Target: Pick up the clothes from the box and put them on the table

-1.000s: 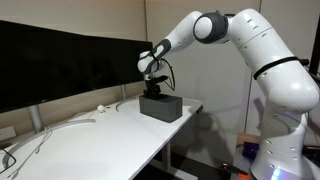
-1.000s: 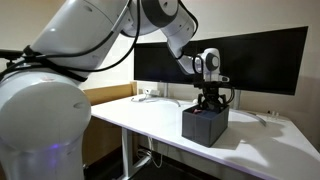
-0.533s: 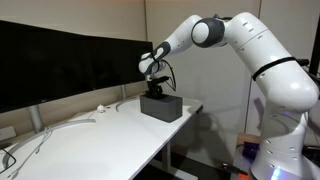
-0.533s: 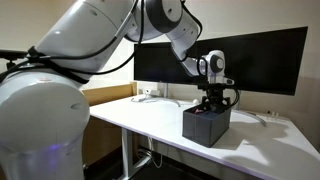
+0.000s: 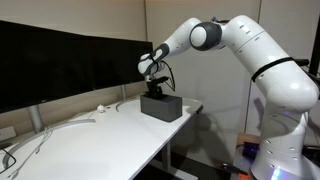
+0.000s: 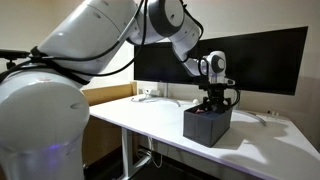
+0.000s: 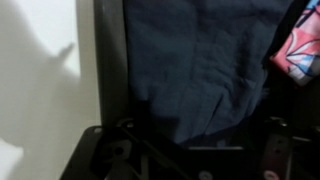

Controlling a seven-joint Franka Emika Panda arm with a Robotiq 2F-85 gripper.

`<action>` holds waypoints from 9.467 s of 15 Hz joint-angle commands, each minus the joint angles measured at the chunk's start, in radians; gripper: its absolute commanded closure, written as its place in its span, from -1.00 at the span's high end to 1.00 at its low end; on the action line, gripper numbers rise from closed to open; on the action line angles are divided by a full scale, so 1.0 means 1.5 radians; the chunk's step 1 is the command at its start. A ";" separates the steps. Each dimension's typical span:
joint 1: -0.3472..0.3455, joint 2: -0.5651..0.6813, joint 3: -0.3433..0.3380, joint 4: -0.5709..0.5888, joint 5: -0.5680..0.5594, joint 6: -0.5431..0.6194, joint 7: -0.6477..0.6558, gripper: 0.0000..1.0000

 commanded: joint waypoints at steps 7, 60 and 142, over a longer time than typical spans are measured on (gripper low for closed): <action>0.000 0.020 0.006 0.025 0.005 -0.021 -0.010 -0.55; 0.053 -0.007 -0.011 0.018 -0.004 -0.125 0.097 0.34; 0.035 0.008 -0.010 0.155 0.139 -0.103 0.140 -0.78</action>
